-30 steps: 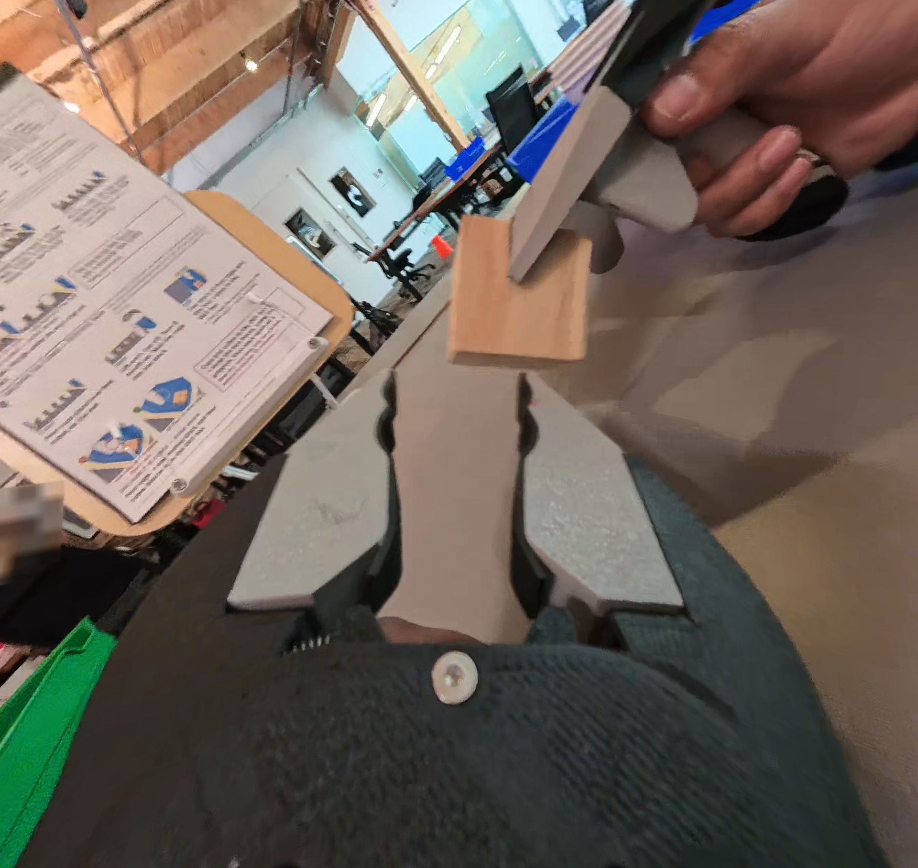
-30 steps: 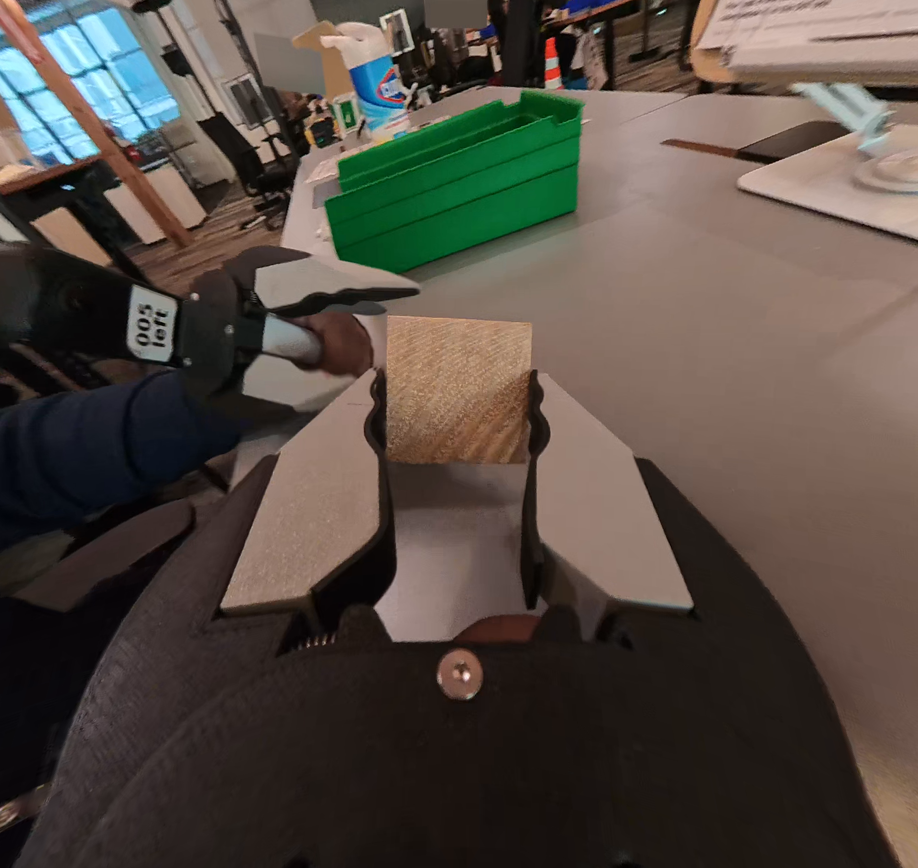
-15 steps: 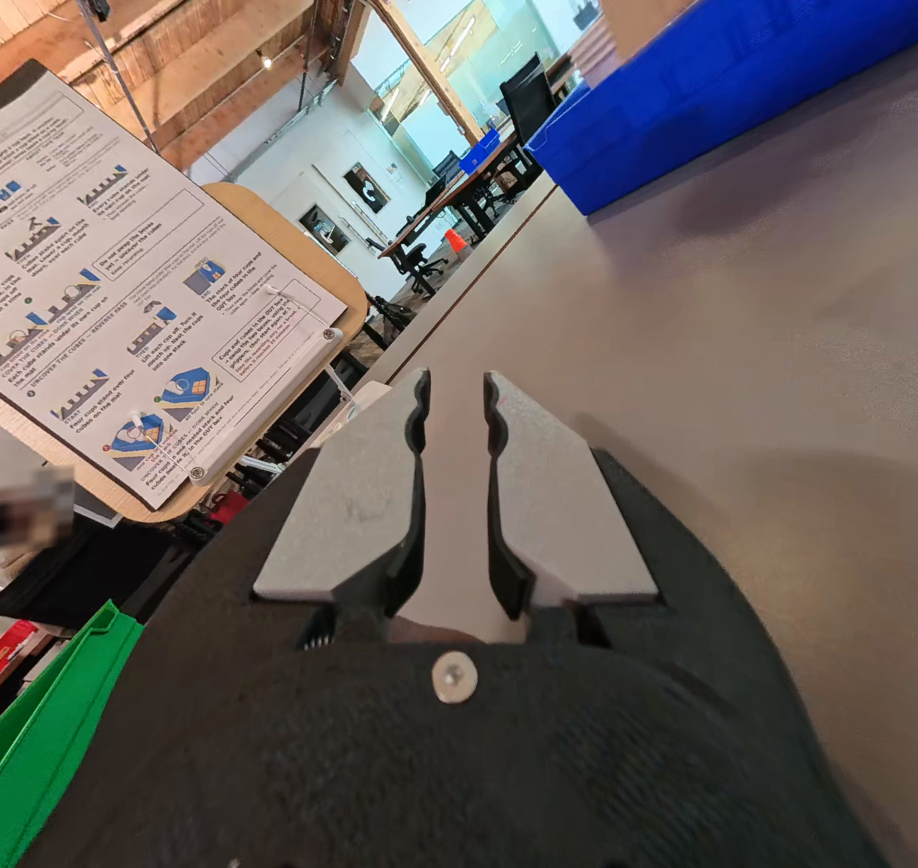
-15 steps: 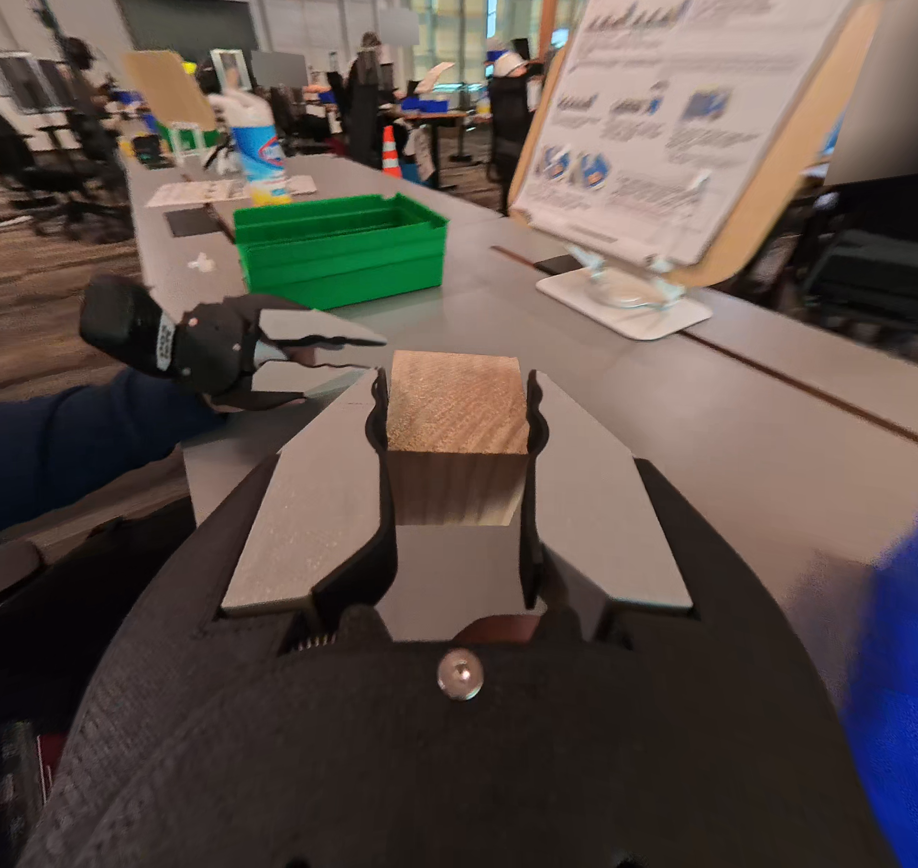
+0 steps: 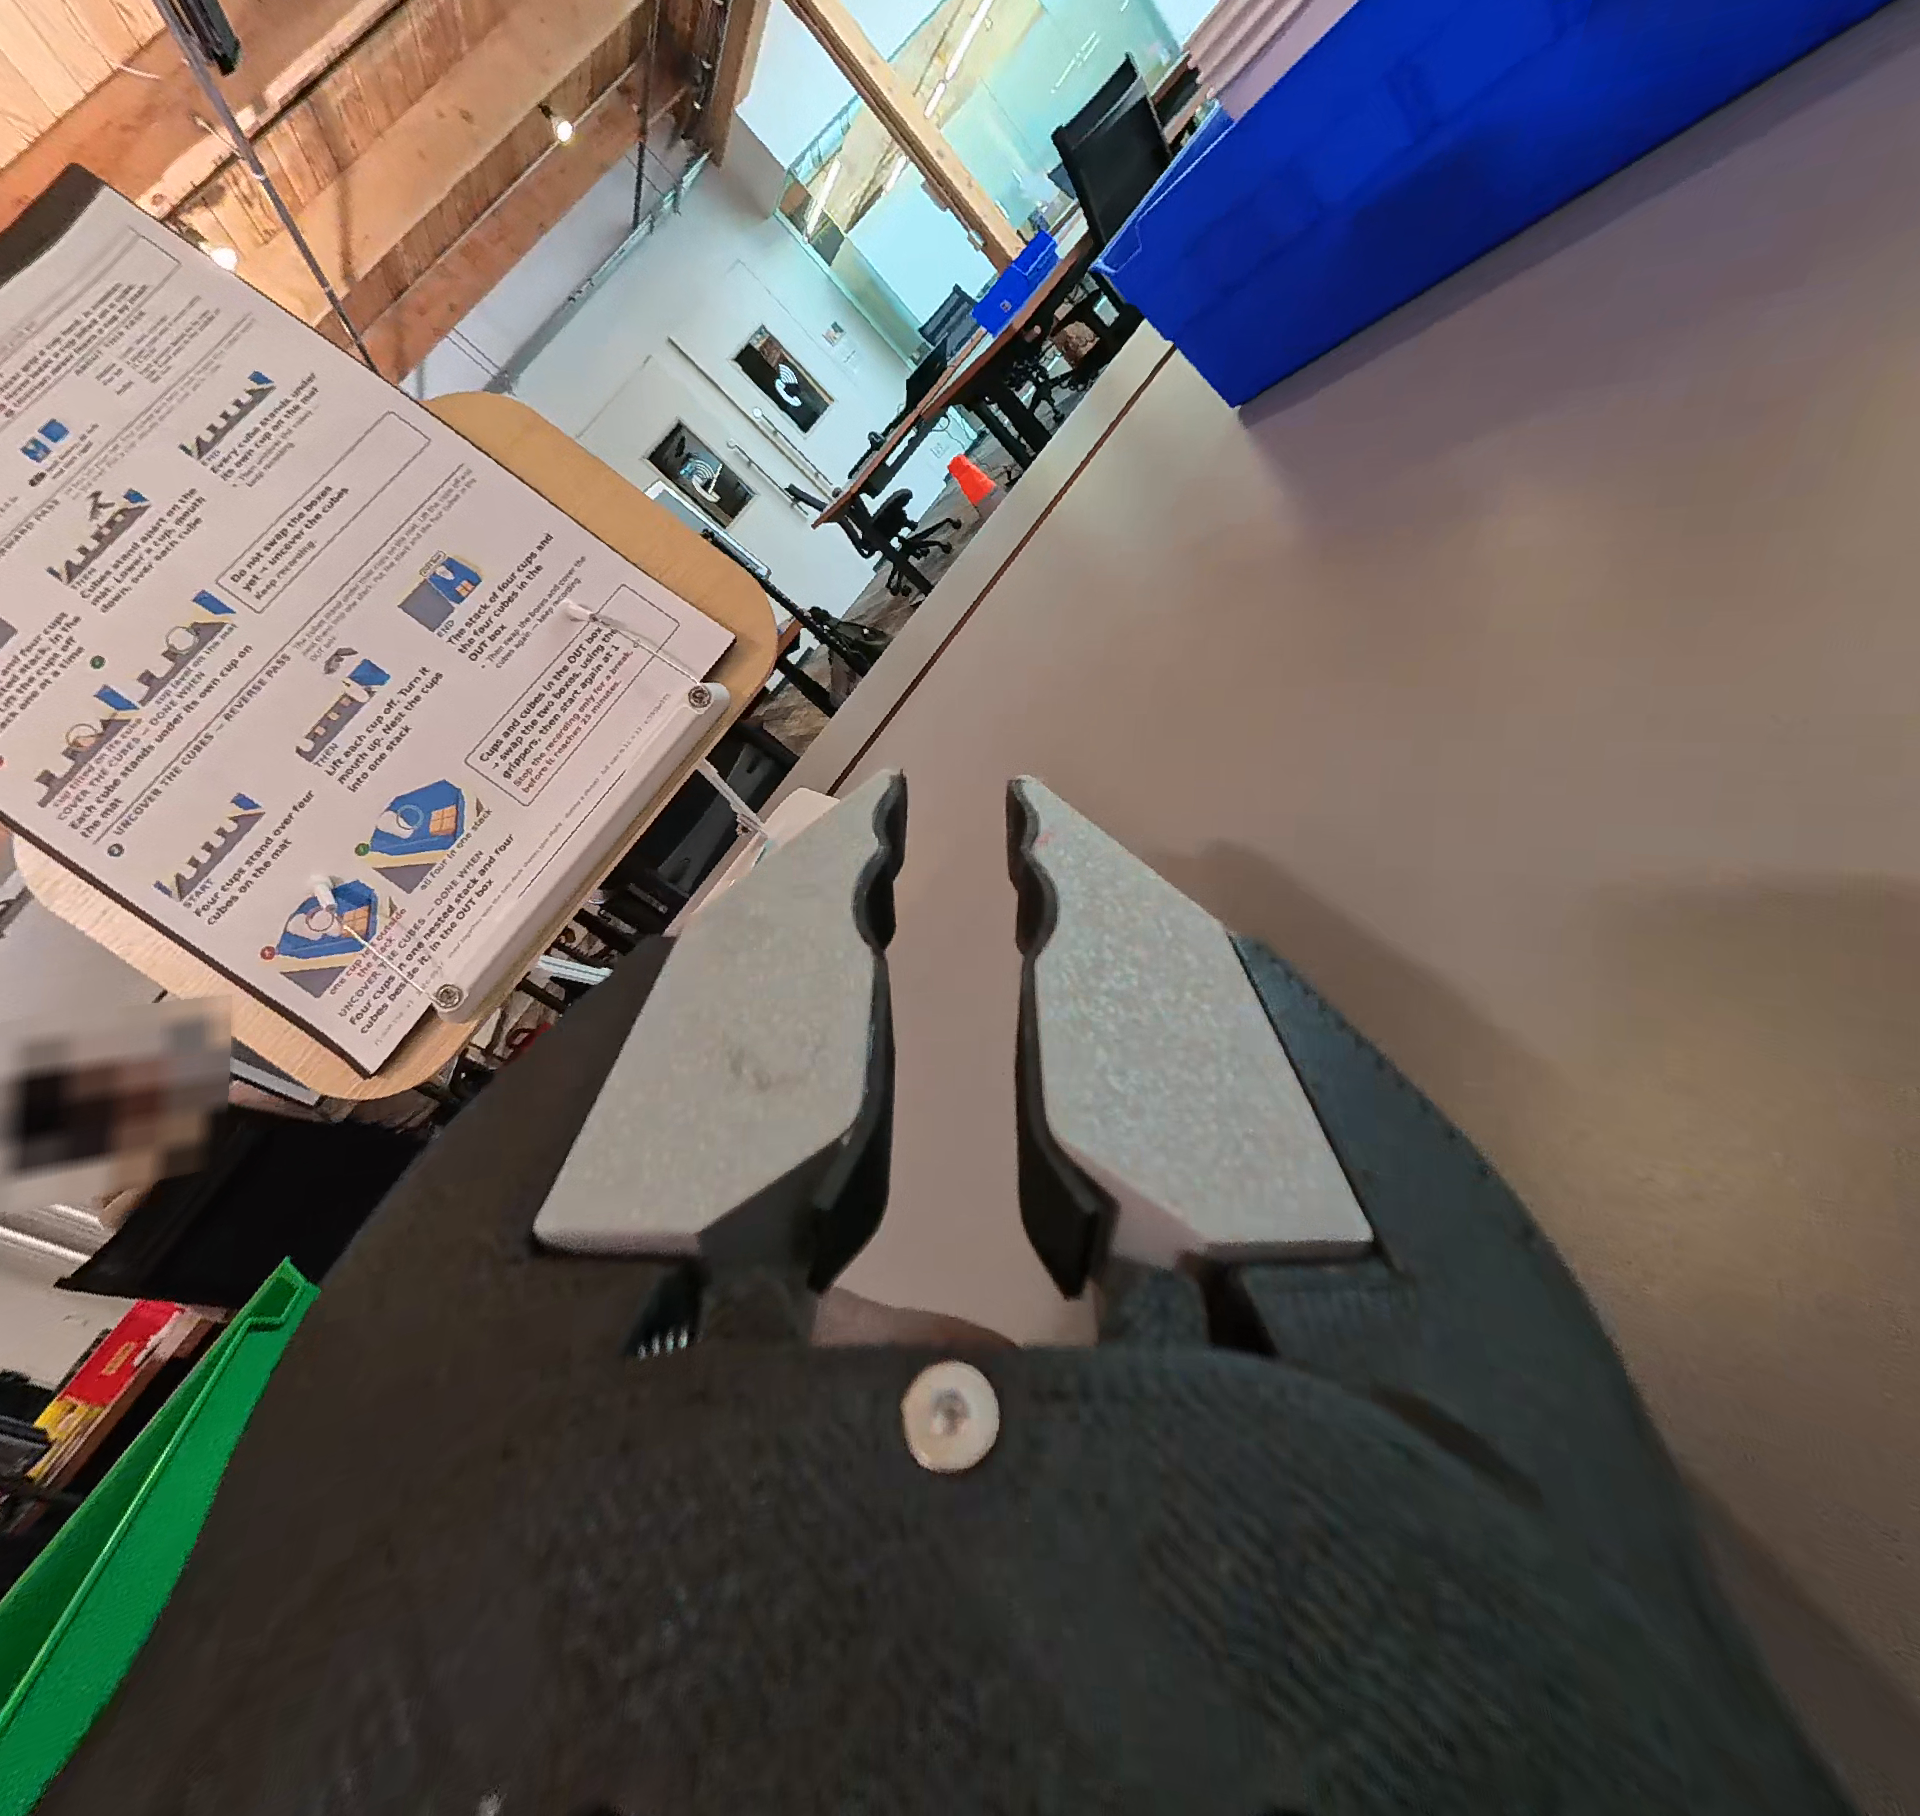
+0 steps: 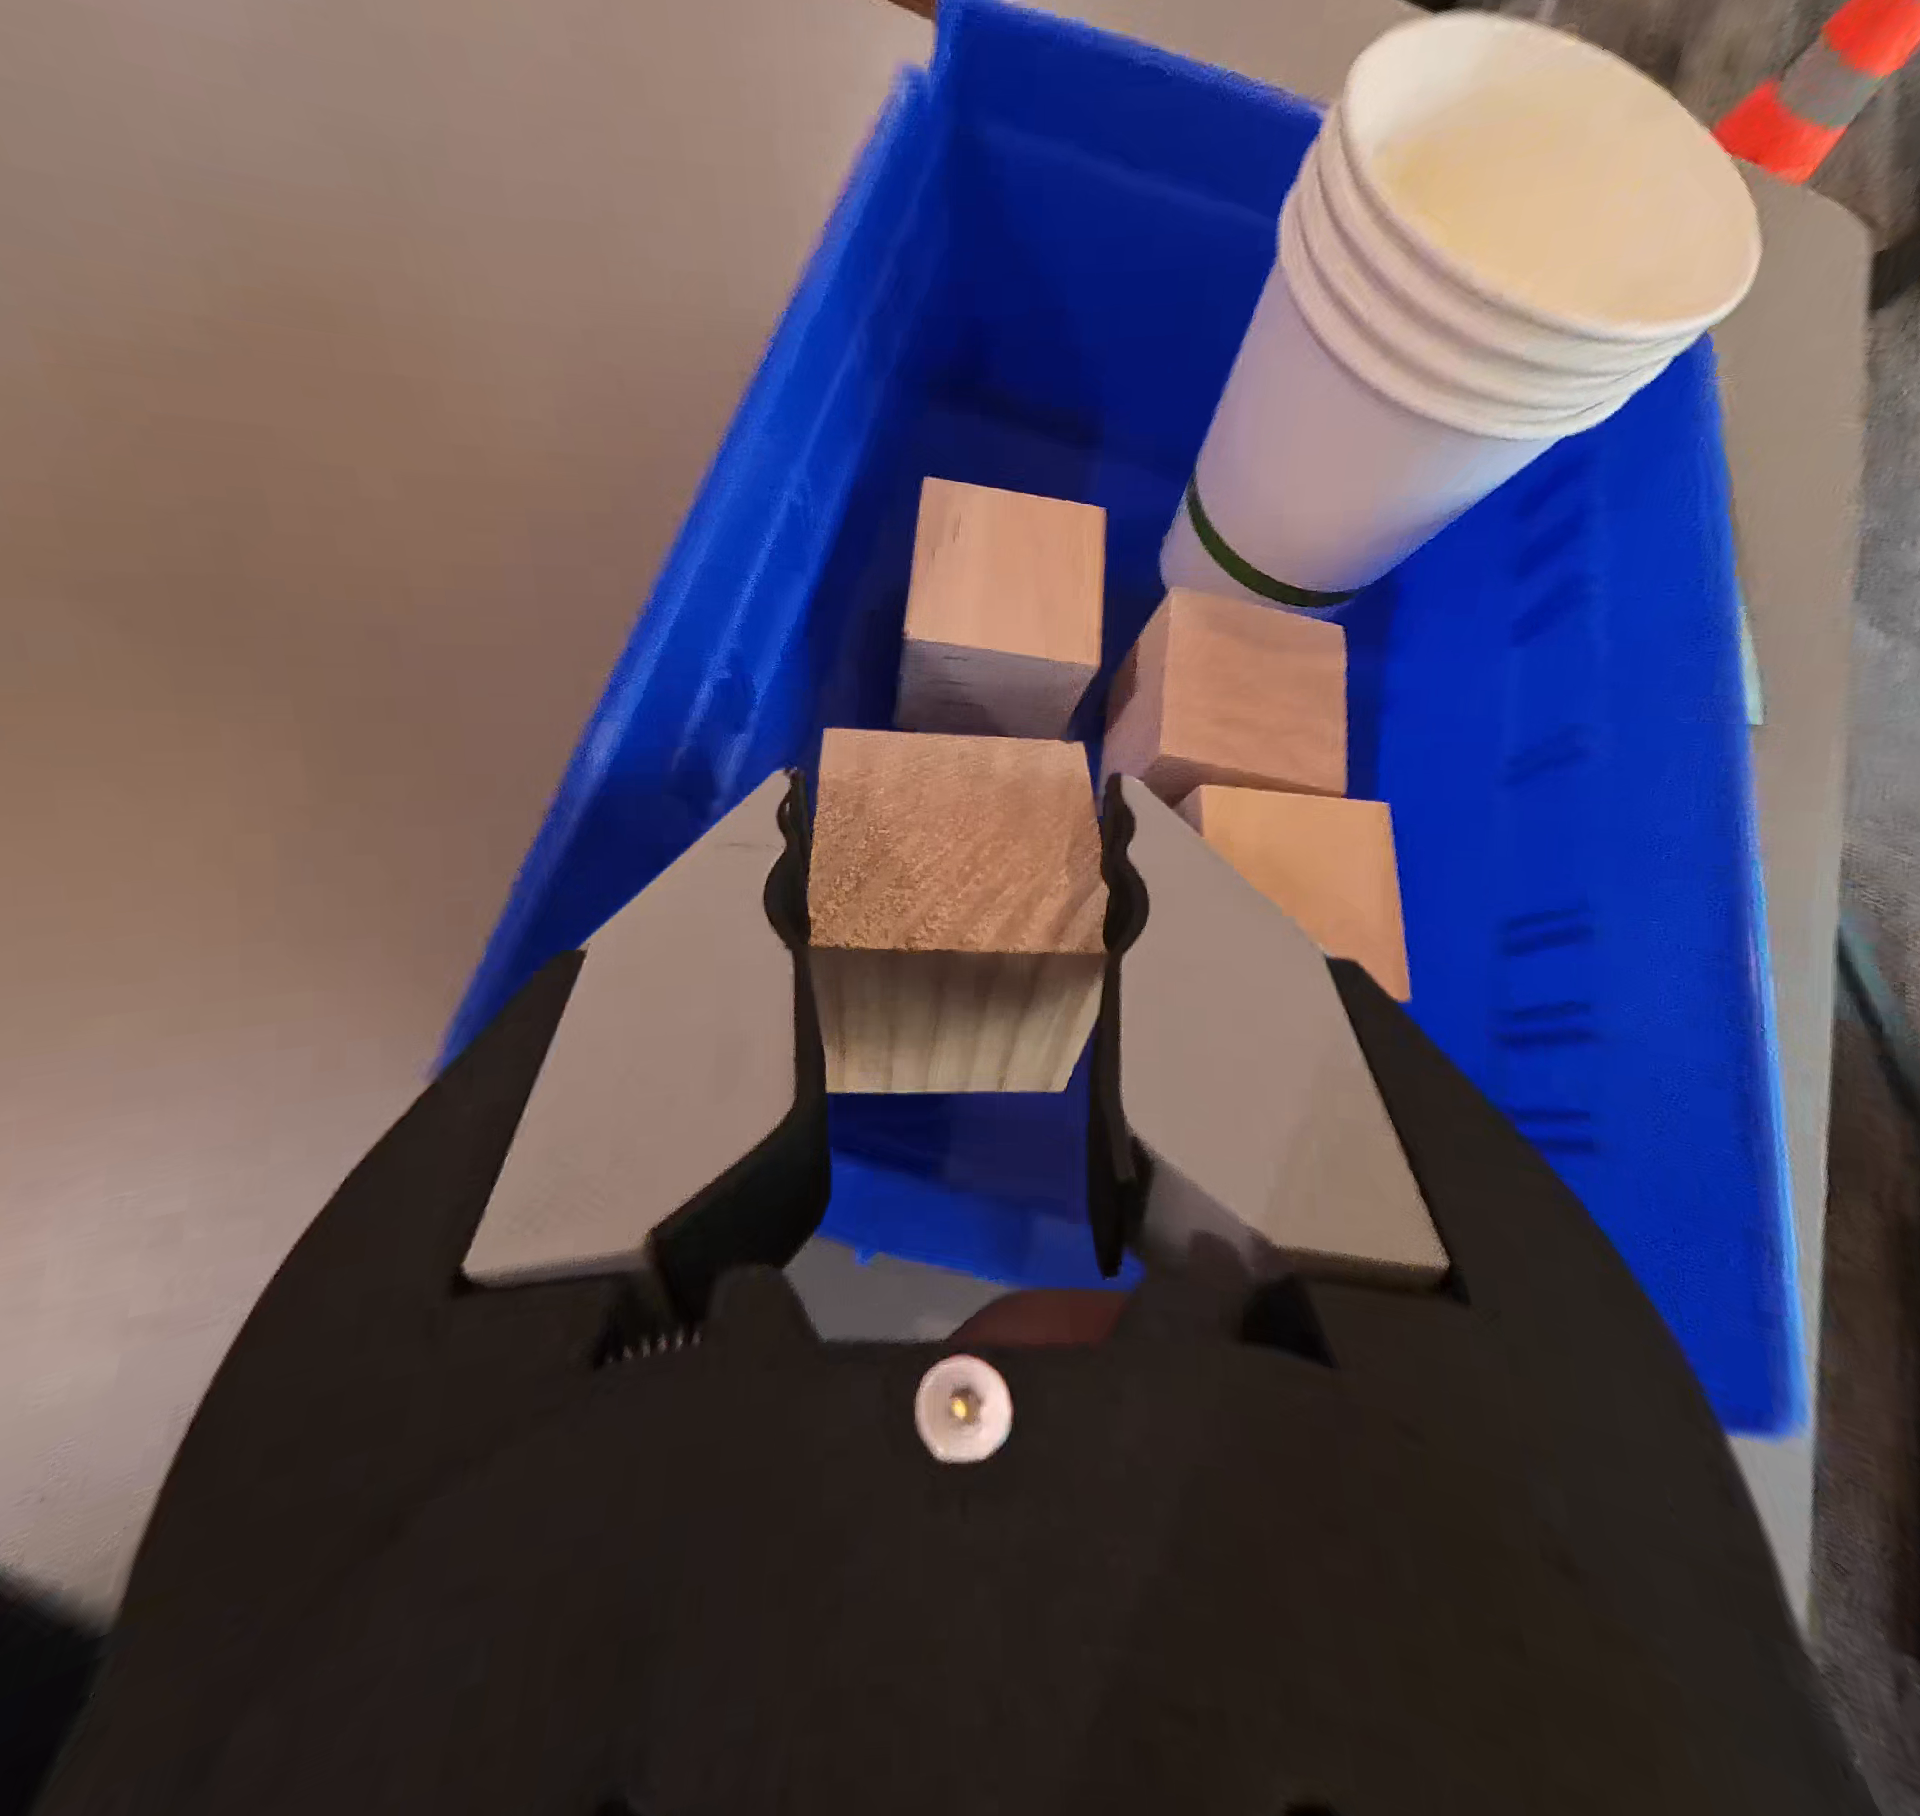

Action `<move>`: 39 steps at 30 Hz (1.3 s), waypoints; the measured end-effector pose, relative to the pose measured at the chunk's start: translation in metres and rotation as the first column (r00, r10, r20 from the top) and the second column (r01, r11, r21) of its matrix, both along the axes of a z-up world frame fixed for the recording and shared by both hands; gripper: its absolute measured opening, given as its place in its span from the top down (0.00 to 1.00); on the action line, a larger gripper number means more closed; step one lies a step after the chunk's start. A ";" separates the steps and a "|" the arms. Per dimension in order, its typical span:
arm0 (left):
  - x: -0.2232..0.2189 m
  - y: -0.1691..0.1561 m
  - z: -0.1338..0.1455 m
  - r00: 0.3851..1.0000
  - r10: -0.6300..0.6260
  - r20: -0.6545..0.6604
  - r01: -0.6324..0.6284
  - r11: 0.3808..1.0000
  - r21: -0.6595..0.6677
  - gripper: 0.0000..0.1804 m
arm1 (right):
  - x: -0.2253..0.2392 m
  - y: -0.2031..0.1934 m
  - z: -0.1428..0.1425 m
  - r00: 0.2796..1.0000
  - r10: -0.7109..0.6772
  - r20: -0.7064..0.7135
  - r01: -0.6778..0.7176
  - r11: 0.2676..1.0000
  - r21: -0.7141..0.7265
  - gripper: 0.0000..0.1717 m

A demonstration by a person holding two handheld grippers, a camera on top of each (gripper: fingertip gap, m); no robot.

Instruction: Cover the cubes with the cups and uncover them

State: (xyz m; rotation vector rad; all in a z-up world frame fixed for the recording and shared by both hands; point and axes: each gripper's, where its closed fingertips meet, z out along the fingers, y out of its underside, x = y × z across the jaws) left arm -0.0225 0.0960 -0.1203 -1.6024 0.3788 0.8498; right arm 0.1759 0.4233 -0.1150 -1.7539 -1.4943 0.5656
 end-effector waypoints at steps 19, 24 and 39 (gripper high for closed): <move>-0.028 -0.058 0.016 0.726 0.061 0.685 -0.229 0.961 0.157 0.62 | 0.028 -0.054 0.025 0.917 0.083 -0.390 -0.162 0.971 -0.175 0.57; -0.078 -0.176 0.031 0.663 0.357 0.658 -0.588 0.793 0.162 0.53 | 0.036 -0.087 0.007 0.910 0.130 -0.393 -0.209 0.964 -0.164 0.48; -0.187 -0.227 -0.012 0.528 0.621 0.580 -0.606 0.754 -0.255 0.98 | -0.025 -0.072 -0.029 0.989 -0.072 -0.126 0.089 0.987 0.132 0.94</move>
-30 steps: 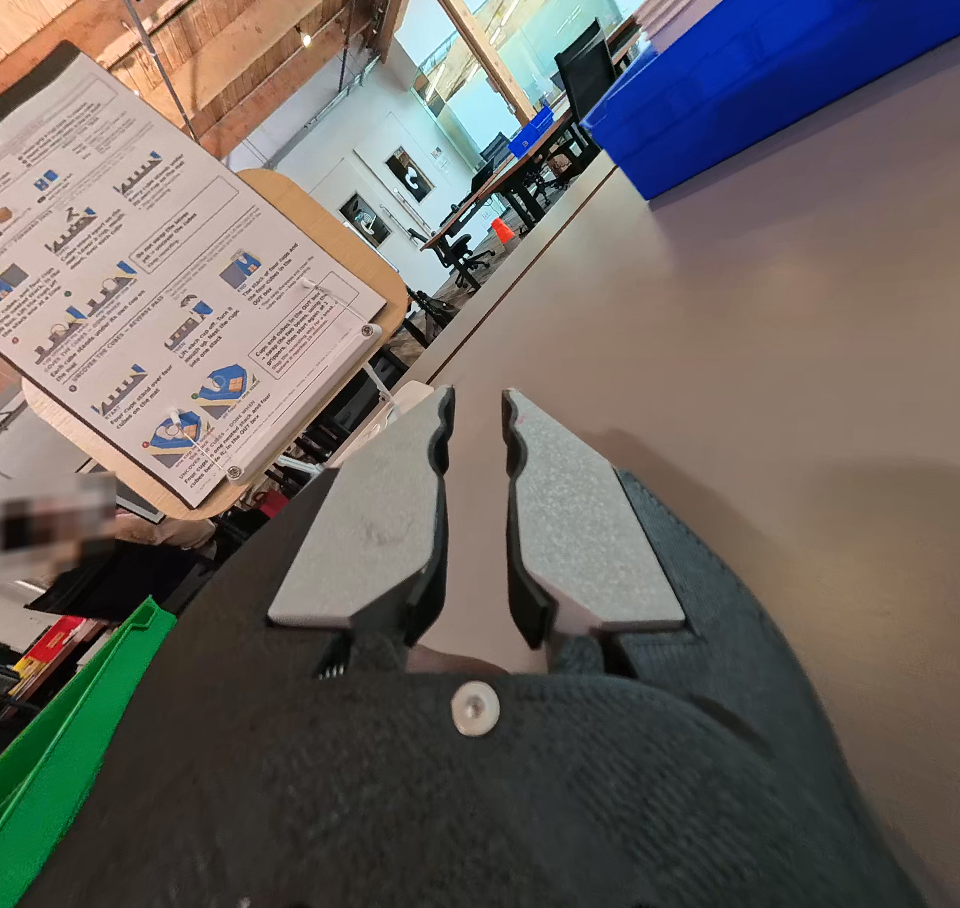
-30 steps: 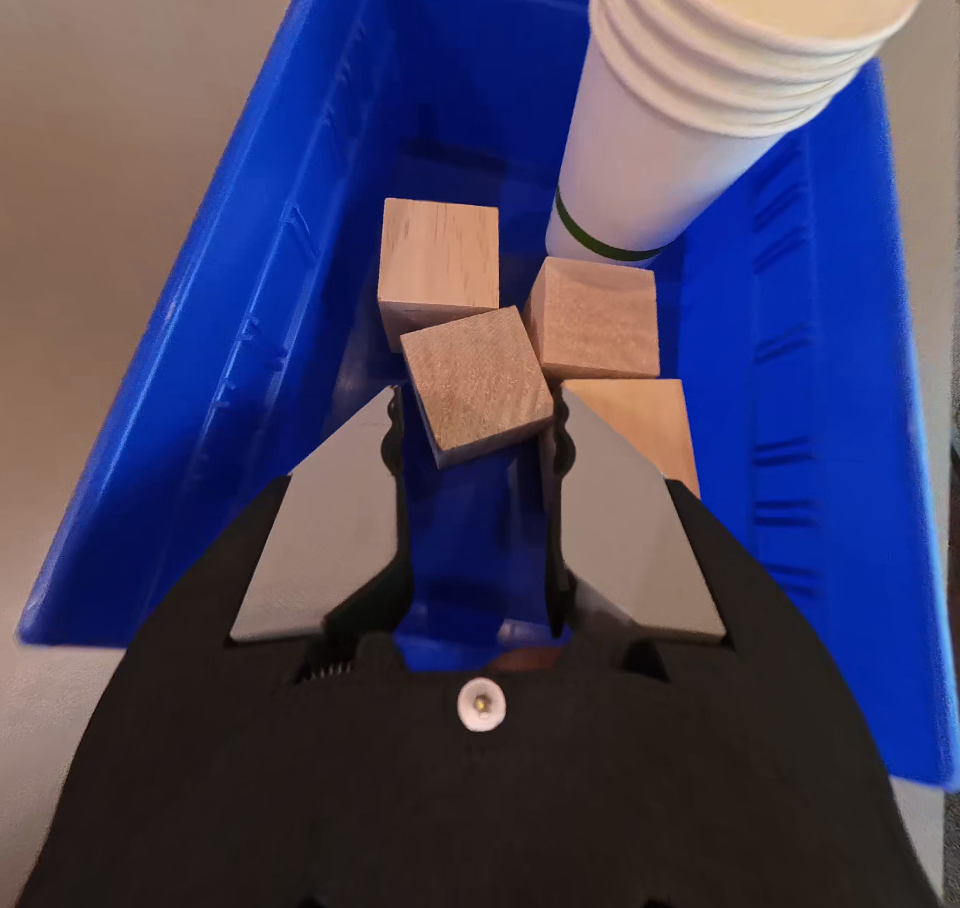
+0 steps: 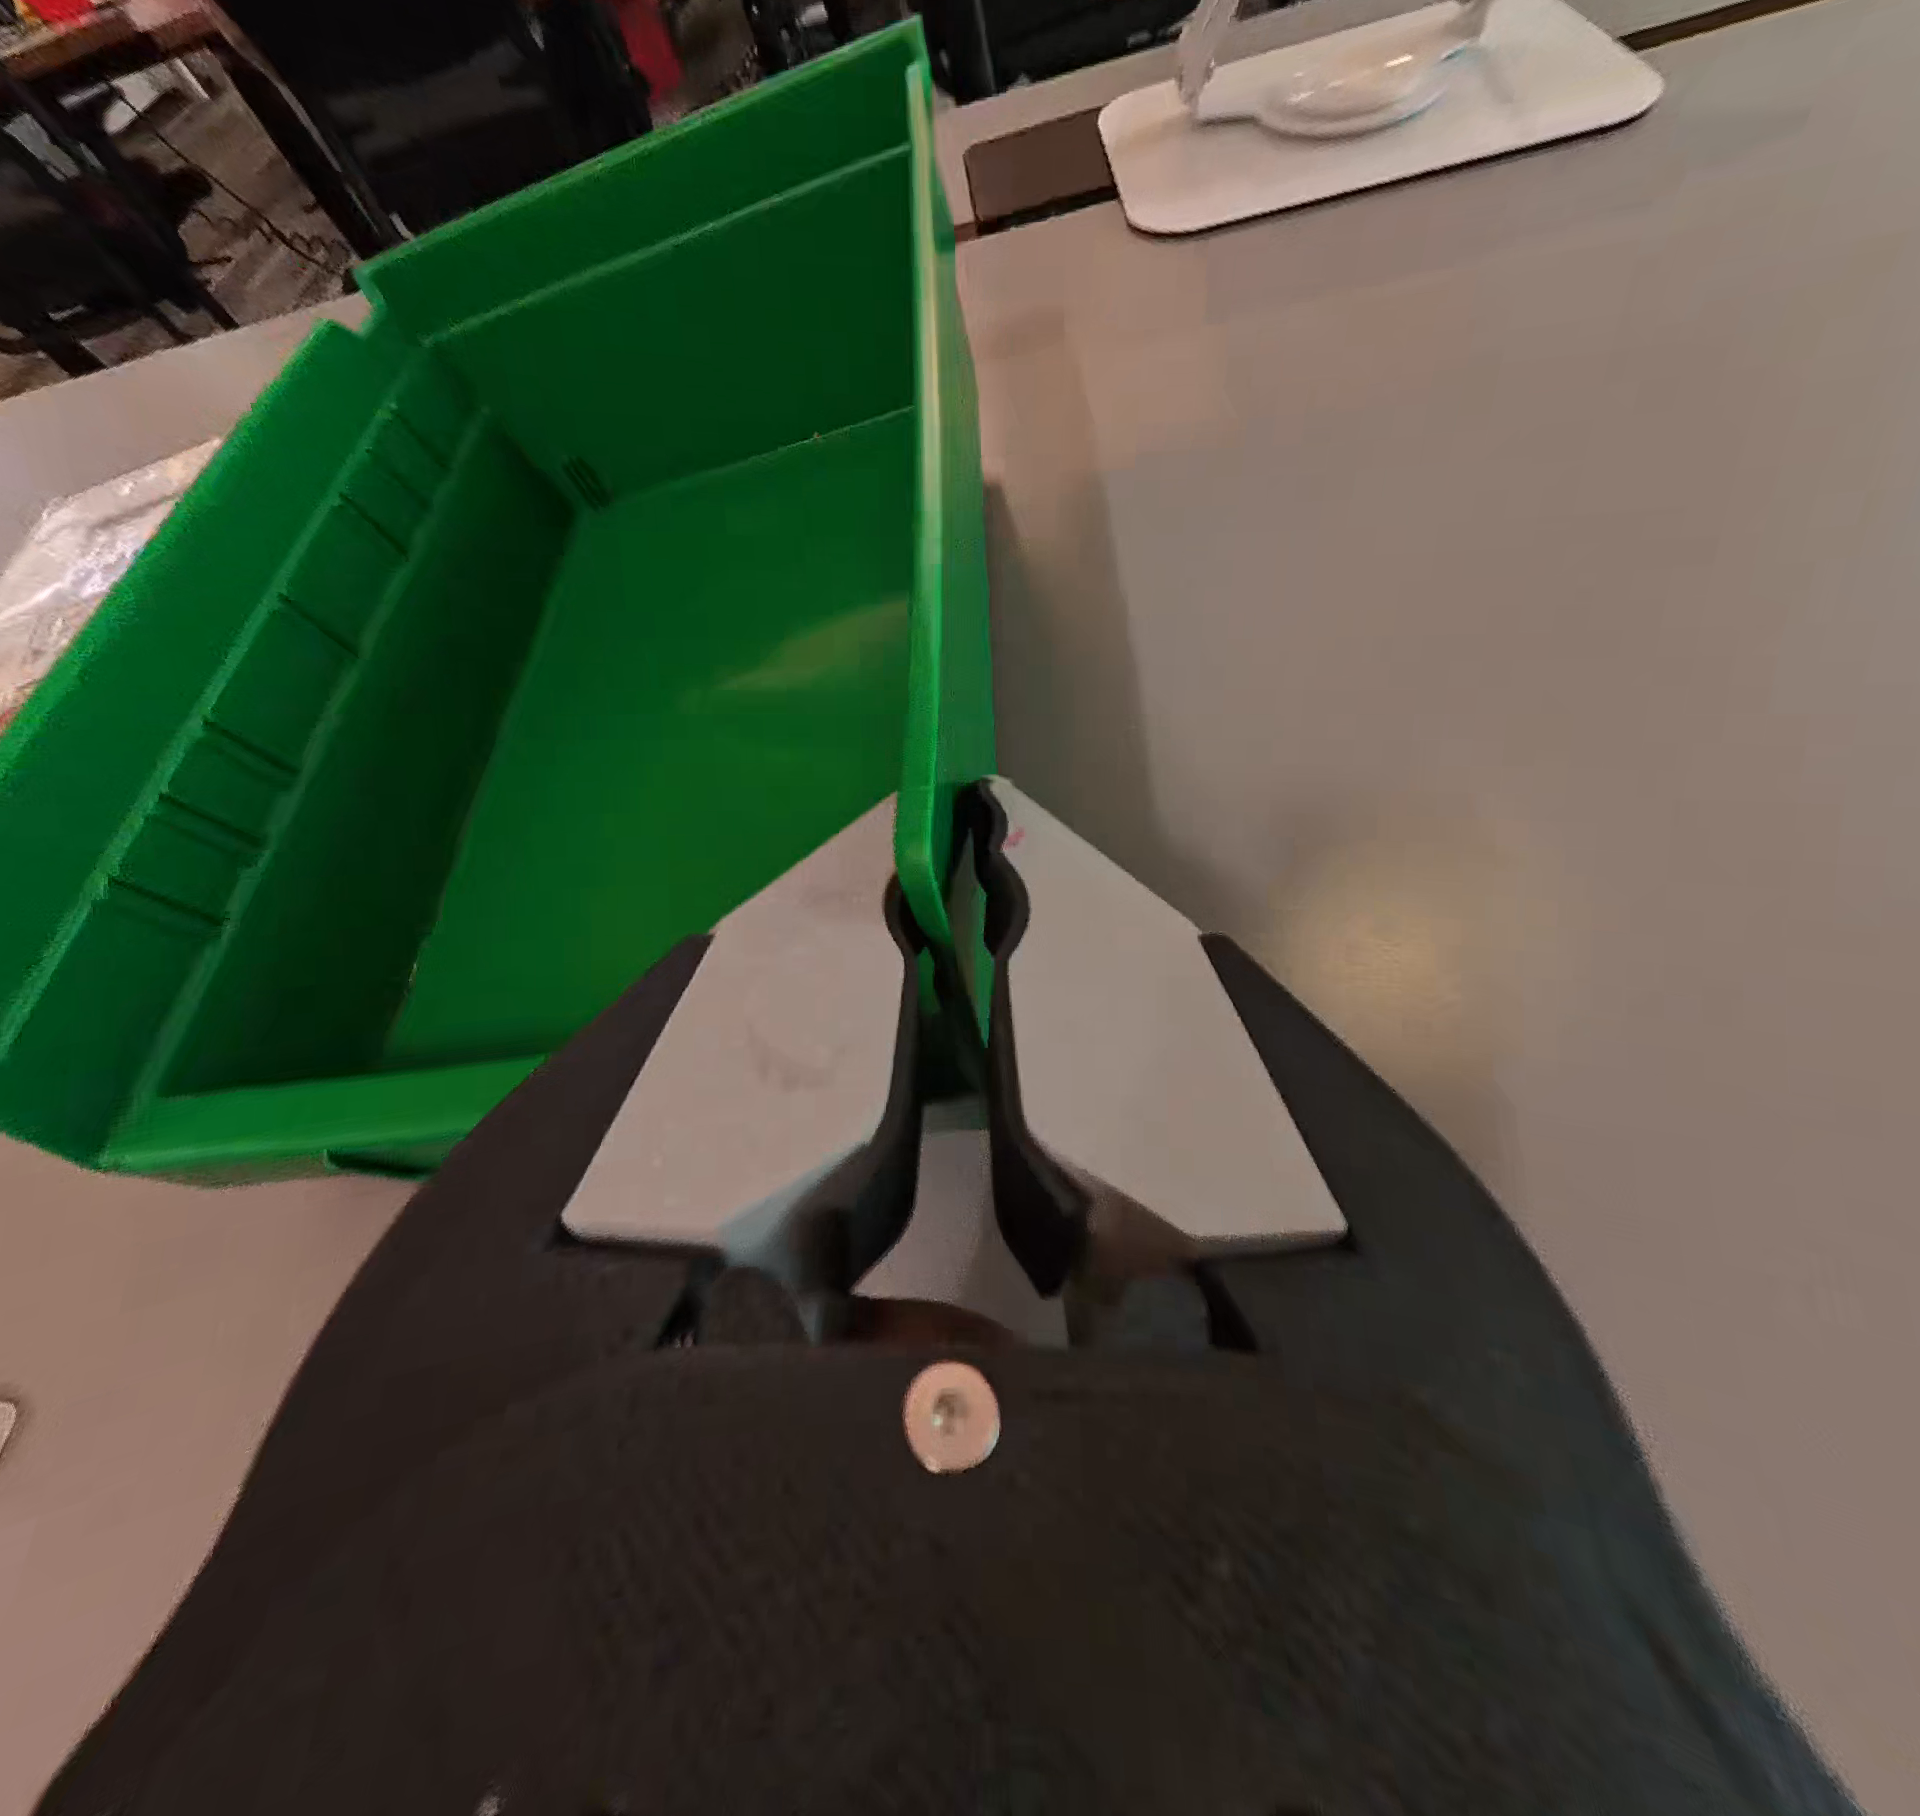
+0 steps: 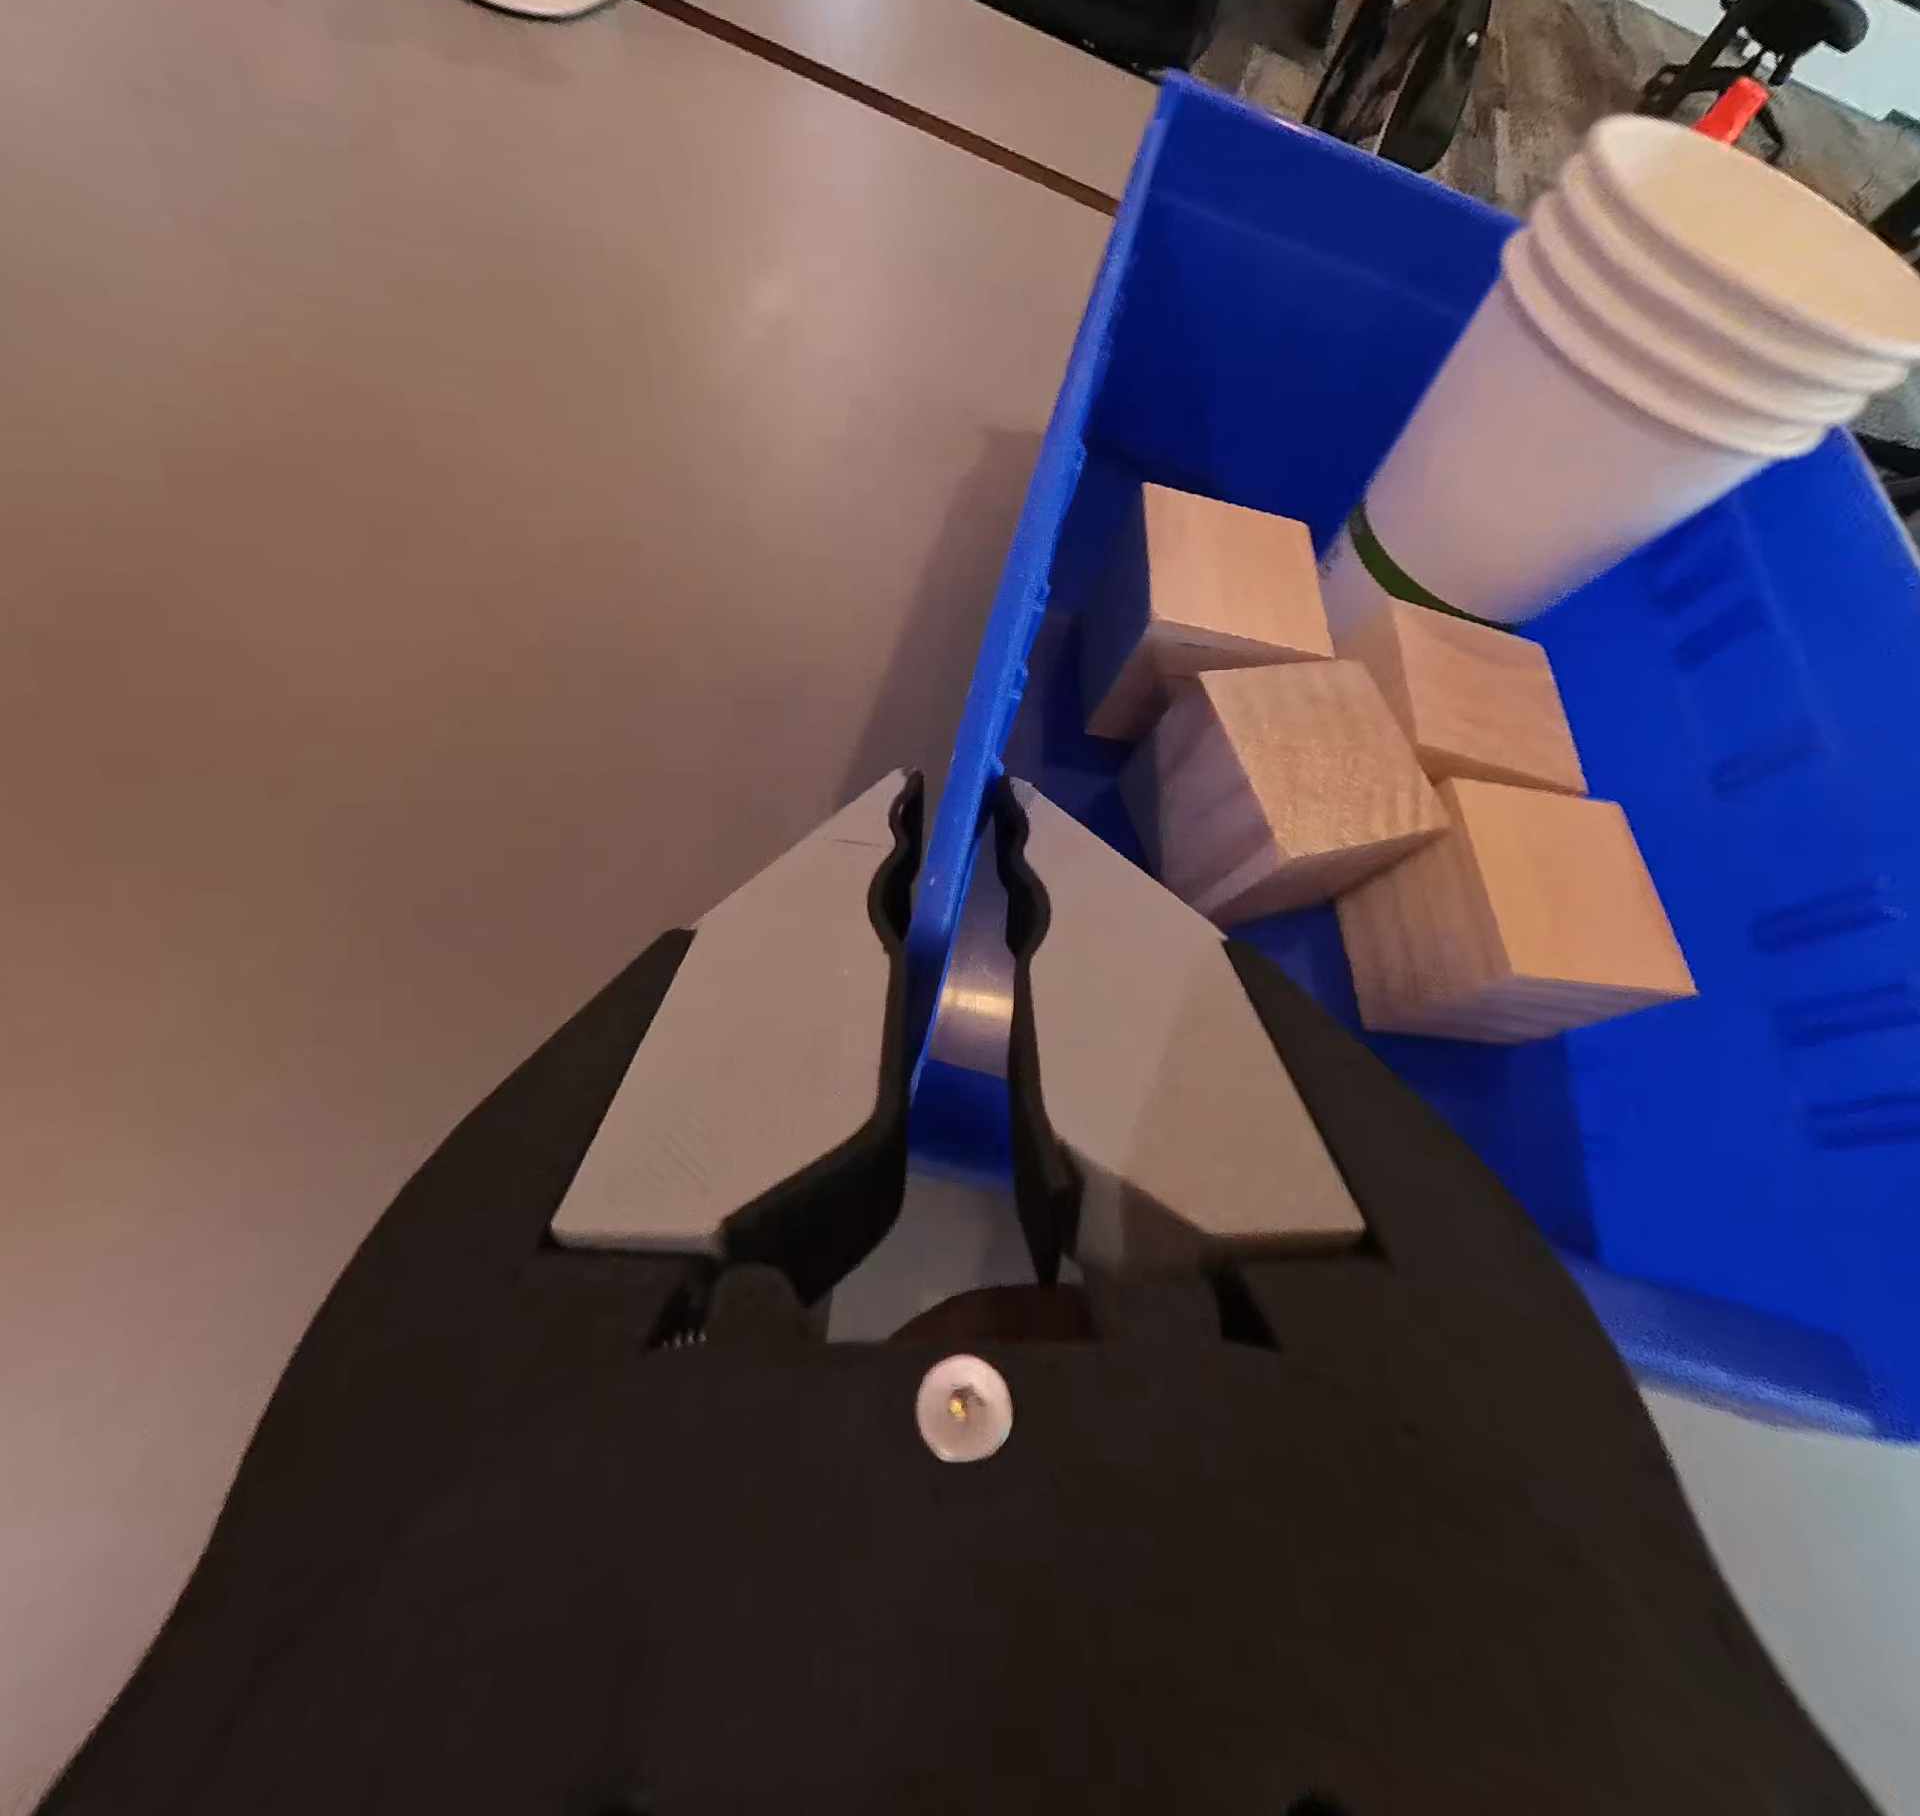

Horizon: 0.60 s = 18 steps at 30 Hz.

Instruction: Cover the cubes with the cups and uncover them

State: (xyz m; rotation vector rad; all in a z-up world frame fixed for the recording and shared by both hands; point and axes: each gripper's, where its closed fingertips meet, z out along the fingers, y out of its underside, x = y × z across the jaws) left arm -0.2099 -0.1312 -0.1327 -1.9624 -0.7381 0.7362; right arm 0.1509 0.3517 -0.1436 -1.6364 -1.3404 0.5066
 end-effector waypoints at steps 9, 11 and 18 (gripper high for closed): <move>0.055 -0.031 0.047 0.994 -0.024 -0.110 0.041 0.987 0.158 0.98 | -0.115 -0.165 -0.002 0.983 0.183 -0.005 -0.183 0.982 -0.045 0.80; 0.066 -0.044 0.053 0.992 -0.013 -0.126 0.034 0.985 0.168 0.98 | -0.148 -0.214 -0.002 0.976 0.218 -0.025 -0.219 0.974 -0.057 0.80; 0.095 -0.102 0.054 0.982 0.064 -0.176 -0.036 0.987 0.157 0.97 | -0.271 -0.395 -0.001 0.909 0.415 -0.031 -0.416 0.902 -0.113 0.77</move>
